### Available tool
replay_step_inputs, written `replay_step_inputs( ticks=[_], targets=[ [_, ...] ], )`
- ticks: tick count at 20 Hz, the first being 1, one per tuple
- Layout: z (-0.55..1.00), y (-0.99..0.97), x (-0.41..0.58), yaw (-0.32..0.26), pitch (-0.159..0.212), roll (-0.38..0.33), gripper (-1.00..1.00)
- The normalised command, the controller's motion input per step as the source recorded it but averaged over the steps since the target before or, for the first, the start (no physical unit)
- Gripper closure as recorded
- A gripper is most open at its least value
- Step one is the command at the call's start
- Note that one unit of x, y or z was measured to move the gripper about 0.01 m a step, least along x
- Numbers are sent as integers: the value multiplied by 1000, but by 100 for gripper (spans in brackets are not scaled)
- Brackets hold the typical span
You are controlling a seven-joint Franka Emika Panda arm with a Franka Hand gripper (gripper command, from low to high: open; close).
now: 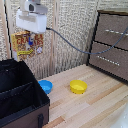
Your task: Kindly direct your grabber toward the cereal bar. Delicately grip the cereal bar using your grabber. Transport the clutched cereal bar to the rear part of the organizer. Set the cereal bar down and place it in the rear section of the organizer.
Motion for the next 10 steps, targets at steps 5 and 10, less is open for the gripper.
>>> replay_step_inputs(
  ticks=[5,10],
  targets=[
    [-20,822,50,-129,1,0,100],
    [-91,771,132,-133,2,0,100]
  ],
)
